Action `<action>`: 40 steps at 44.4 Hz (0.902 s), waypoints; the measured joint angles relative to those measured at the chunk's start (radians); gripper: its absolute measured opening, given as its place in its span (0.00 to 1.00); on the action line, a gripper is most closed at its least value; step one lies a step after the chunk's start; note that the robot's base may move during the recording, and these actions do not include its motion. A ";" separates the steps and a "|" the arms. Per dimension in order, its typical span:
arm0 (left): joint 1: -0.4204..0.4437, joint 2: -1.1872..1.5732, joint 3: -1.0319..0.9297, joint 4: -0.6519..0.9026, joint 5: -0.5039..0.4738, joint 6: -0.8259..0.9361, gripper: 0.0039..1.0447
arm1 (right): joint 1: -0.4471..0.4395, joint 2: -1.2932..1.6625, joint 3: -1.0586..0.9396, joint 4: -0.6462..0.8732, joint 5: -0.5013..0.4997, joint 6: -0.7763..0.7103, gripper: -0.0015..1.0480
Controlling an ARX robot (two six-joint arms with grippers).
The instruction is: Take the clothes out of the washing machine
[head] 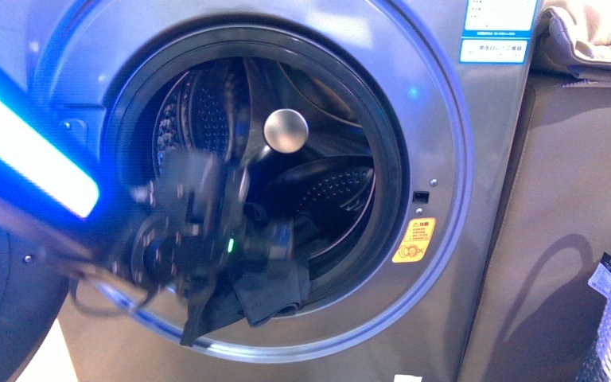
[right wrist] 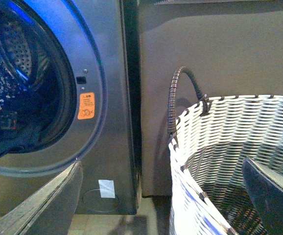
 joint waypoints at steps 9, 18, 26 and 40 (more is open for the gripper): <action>0.001 0.004 -0.018 -0.003 0.013 0.013 0.94 | 0.000 0.000 0.000 0.000 0.000 0.000 0.92; -0.006 0.005 -0.018 0.003 0.043 -0.045 0.94 | 0.000 0.000 0.000 0.000 0.000 0.000 0.92; -0.029 0.006 -0.009 -0.012 0.045 -0.088 0.94 | 0.000 0.000 0.000 0.000 0.000 0.000 0.92; -0.078 0.020 0.015 -0.060 -0.017 -0.021 0.94 | 0.000 0.000 0.000 0.000 0.000 0.000 0.92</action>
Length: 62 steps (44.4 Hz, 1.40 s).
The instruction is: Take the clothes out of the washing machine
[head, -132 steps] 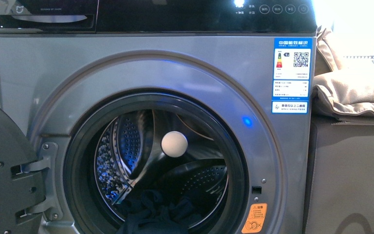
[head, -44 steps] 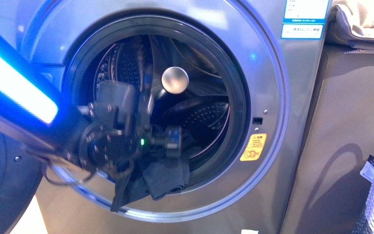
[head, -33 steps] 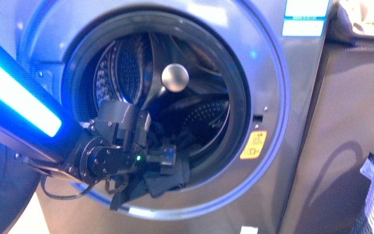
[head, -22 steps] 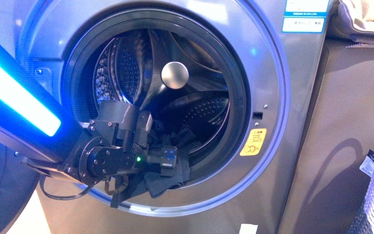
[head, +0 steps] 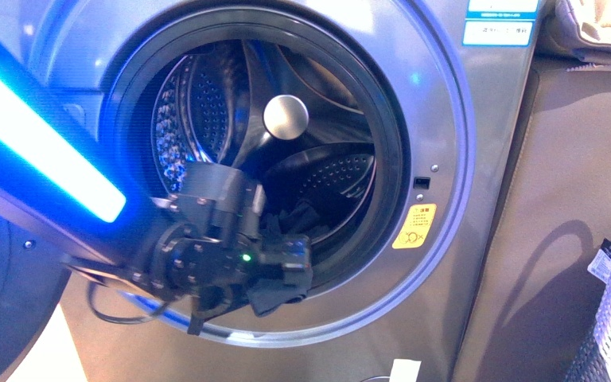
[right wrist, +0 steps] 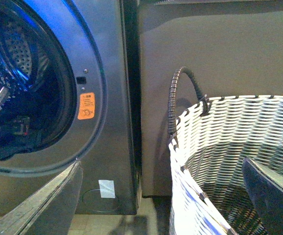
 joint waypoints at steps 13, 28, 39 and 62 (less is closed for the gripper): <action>-0.004 -0.002 -0.019 0.017 -0.011 0.092 0.53 | 0.000 0.000 0.000 0.000 0.000 0.000 0.92; 0.012 -0.073 -0.167 0.145 0.068 0.172 0.12 | 0.000 0.000 0.000 0.000 0.000 0.000 0.92; 0.043 -0.217 -0.369 0.257 0.162 0.220 0.07 | 0.000 0.000 0.000 0.000 0.000 0.000 0.92; 0.074 -0.838 -0.723 0.273 0.375 0.195 0.07 | 0.000 0.000 0.000 0.000 0.000 0.000 0.92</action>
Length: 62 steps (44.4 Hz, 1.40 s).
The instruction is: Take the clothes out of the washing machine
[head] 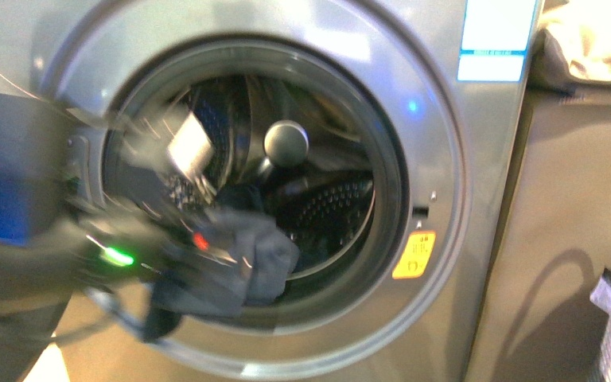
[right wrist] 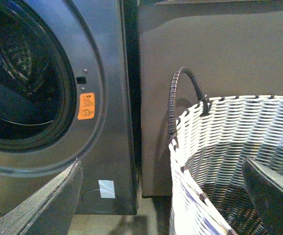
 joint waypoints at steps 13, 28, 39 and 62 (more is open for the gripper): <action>-0.129 -0.298 0.192 -0.275 -0.029 0.003 0.07 | 0.000 0.000 0.000 0.000 0.000 0.000 0.92; -0.326 -0.192 0.665 -0.478 -0.108 0.075 0.07 | 0.000 0.000 0.000 0.000 0.000 0.000 0.92; -0.396 -0.074 0.948 -0.602 -0.116 0.109 0.07 | 0.000 0.000 0.000 0.000 0.000 0.000 0.92; -0.373 0.101 1.446 -0.814 -0.124 0.037 0.07 | 0.000 0.000 0.000 0.000 0.000 0.000 0.92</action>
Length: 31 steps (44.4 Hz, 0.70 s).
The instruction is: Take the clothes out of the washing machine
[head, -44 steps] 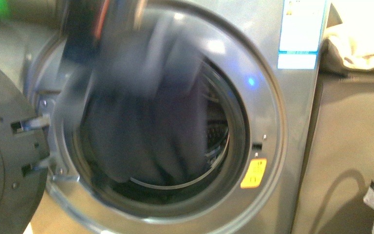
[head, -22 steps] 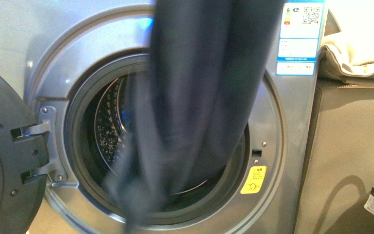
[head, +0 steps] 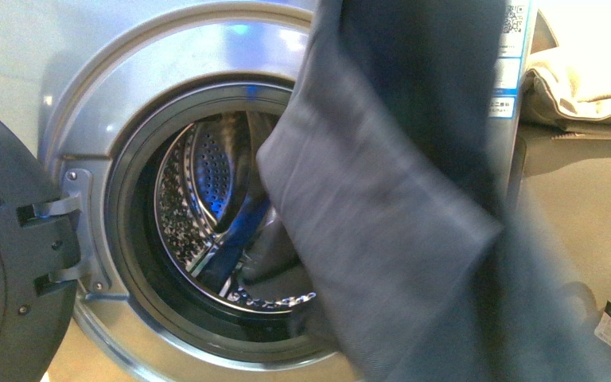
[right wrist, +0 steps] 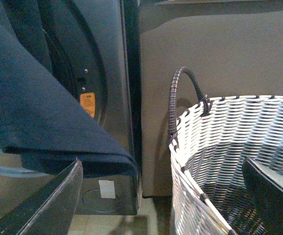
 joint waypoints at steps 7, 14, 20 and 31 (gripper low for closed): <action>0.000 0.007 0.000 -0.001 0.000 0.000 0.07 | 0.000 0.000 0.000 0.000 0.000 0.000 0.92; 0.001 0.008 0.000 -0.001 0.000 0.000 0.07 | 0.000 0.000 0.000 0.000 0.000 0.000 0.92; 0.001 0.008 0.000 -0.001 0.000 0.000 0.07 | 0.000 0.000 0.000 0.000 0.000 0.000 0.92; 0.001 0.008 0.000 -0.001 0.000 0.000 0.07 | -0.204 0.232 0.008 0.494 -0.541 0.321 0.92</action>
